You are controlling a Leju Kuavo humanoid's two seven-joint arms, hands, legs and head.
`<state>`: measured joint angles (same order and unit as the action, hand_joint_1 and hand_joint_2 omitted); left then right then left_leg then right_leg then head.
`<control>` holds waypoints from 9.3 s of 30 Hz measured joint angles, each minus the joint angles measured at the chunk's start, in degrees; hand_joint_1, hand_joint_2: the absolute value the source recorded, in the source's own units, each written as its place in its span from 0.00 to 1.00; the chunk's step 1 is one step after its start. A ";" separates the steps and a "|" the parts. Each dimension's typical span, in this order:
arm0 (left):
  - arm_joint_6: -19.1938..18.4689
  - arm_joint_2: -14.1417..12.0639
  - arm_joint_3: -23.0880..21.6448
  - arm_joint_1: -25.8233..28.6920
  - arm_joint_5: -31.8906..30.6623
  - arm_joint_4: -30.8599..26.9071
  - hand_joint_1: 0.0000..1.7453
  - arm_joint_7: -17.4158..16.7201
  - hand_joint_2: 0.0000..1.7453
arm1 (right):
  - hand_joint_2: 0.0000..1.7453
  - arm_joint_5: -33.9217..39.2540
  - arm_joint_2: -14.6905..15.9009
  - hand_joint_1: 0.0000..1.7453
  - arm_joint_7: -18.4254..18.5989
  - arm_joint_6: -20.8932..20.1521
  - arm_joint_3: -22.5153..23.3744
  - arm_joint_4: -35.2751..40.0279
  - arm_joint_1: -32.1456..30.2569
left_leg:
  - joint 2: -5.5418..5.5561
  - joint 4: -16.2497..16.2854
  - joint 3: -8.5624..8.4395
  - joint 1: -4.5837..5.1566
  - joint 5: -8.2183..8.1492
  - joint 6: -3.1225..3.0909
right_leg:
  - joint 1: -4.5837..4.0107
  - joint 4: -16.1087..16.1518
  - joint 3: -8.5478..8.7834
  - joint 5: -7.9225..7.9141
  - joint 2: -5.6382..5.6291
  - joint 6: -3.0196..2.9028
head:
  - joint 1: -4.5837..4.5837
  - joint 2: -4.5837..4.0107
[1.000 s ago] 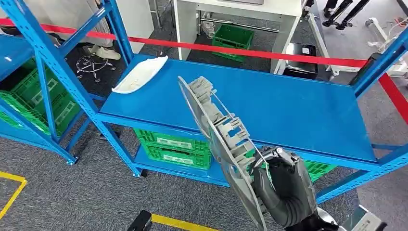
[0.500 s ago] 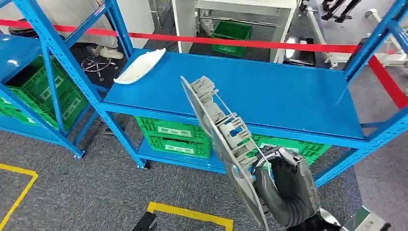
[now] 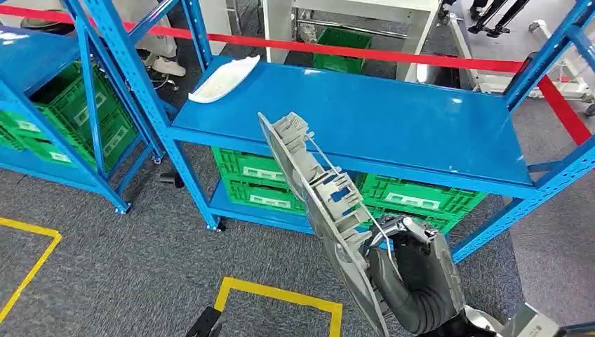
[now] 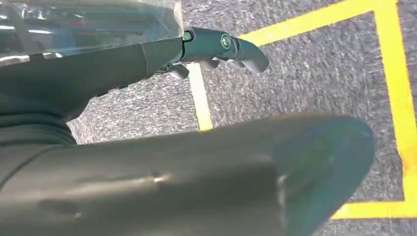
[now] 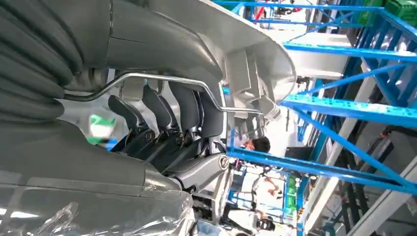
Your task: Take the parts from the cabinet and place them on the table.
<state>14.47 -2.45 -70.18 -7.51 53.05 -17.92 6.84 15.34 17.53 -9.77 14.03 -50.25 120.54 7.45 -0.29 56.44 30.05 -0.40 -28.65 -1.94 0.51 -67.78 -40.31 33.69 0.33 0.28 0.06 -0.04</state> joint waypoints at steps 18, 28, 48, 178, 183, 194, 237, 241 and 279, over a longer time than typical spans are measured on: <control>-0.22 0.00 0.00 -0.33 0.76 -0.28 0.00 -0.30 1.00 | 1.00 1.70 -0.02 1.00 0.07 -0.13 0.02 -0.72 2.43 | 0.28 13.54 10.13 -0.15 -5.79 3.57 | -0.82 12.68 10.36 -5.84 0.40 -3.86 | 0.31 0.00; 0.02 -0.22 -0.18 -0.89 -1.14 -0.35 0.00 -1.31 1.00 | 1.00 -0.19 0.07 1.00 -0.89 1.75 0.24 -0.88 0.88 | 0.47 0.71 -2.36 0.20 -2.70 1.86 | -0.69 9.36 3.19 -10.06 0.37 -1.52 | 0.88 0.02; 0.61 -0.35 -1.20 -0.53 -1.01 -0.79 0.00 -1.09 1.00 | 1.00 -2.51 0.61 1.00 -0.39 2.32 0.96 0.02 -1.10 | 0.26 10.14 10.06 -0.33 -3.67 3.61 | -0.62 12.82 11.18 -5.10 0.32 -3.70 | 0.13 0.00; -0.15 -0.65 -1.09 1.81 1.07 -0.66 0.00 4.07 1.00 | 1.00 -8.26 -2.01 1.00 1.73 -0.17 -2.51 -2.84 2.87 | -0.70 7.36 7.83 -0.86 3.10 4.45 | 0.70 8.09 8.59 -2.83 3.90 -2.11 | 3.02 0.00; -0.24 -0.61 -1.07 1.82 1.14 -0.63 0.00 4.37 1.00 | 1.00 -8.55 -2.01 1.00 1.64 -0.59 -2.51 -2.84 2.89 | -2.43 3.34 6.23 0.50 2.37 2.43 | -0.04 8.78 9.40 -2.31 6.95 -0.60 | 2.86 0.00; -0.22 -0.59 -1.05 1.60 0.98 -0.55 0.00 4.37 1.00 | 1.00 -8.96 -1.99 1.00 1.16 -0.70 -2.45 -2.88 2.43 | 6.14 3.19 5.39 0.33 2.02 1.02 | 0.24 5.62 3.74 -6.19 -3.56 -1.54 | 0.90 0.00; 0.02 -0.68 -2.10 1.53 -0.94 -0.31 0.00 3.89 1.00 | 1.00 -11.13 -1.51 1.00 1.84 1.40 -1.66 -2.03 0.41 | 0.89 17.04 12.80 -0.91 -2.11 4.57 | 0.36 9.33 8.15 -4.59 2.34 -2.51 | 1.58 0.02; -0.04 -0.59 -2.45 1.25 -1.20 -0.31 0.00 3.58 1.00 | 1.00 -11.61 -1.51 1.00 2.14 1.46 -1.42 -1.84 0.18 | -4.51 3.33 5.25 0.16 2.75 4.26 | -0.19 9.18 9.33 -3.43 4.74 -1.32 | 2.30 0.00; -0.04 -0.37 -2.67 -0.80 -1.07 -0.31 0.00 2.51 1.00 | 1.00 -11.58 -0.52 1.00 2.32 1.92 -0.39 -0.94 1.12 | 0.59 2.20 5.06 0.10 2.77 0.51 | 0.11 1.10 4.53 0.62 0.53 -0.19 | 0.48 0.02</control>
<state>14.43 -2.82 -72.85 -8.31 51.98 -18.23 9.35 3.76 17.00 -7.45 15.96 -50.64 119.60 8.57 0.30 58.64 35.11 -0.30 -25.88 -1.43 0.62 -66.69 -35.78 34.30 0.86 0.09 0.54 -0.02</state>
